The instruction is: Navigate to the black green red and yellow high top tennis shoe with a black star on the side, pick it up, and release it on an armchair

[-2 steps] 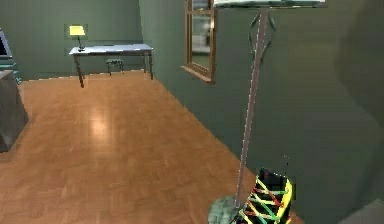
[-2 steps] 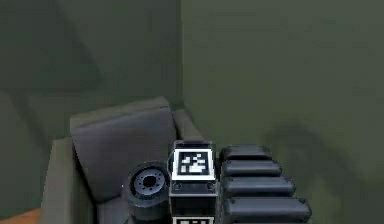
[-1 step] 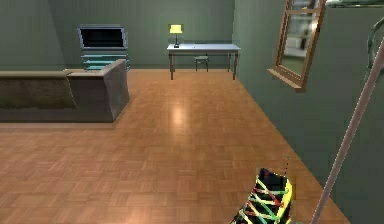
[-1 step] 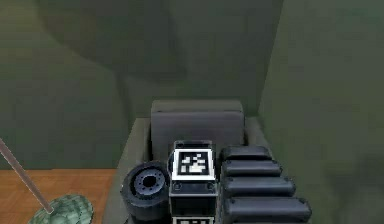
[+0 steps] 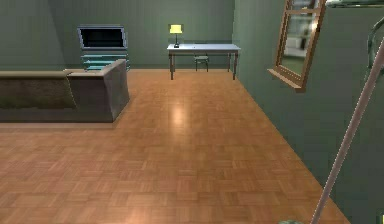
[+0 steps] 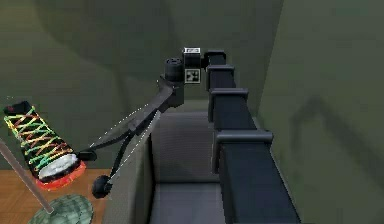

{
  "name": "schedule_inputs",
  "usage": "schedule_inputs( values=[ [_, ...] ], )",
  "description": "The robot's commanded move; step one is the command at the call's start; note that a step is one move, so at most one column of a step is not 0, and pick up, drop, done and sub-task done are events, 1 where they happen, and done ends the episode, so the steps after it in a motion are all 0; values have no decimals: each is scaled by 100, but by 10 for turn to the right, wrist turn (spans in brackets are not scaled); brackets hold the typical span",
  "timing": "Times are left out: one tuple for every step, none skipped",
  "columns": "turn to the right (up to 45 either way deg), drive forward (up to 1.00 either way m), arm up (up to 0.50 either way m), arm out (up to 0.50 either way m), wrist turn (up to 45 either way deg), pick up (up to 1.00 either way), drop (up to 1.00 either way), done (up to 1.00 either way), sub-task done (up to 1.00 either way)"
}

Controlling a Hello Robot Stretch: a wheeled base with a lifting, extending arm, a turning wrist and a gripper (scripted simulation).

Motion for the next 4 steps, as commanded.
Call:
schedule_inputs(
  values=[
    [0,0,0,0,450,0,0,0,0],
    [0,0,0,0,450,0,0,0,0],
    [0,0,0,0,420,0,0,0,0],
    [0,0,-46,0,0,0,0,0,0]
  ],
)
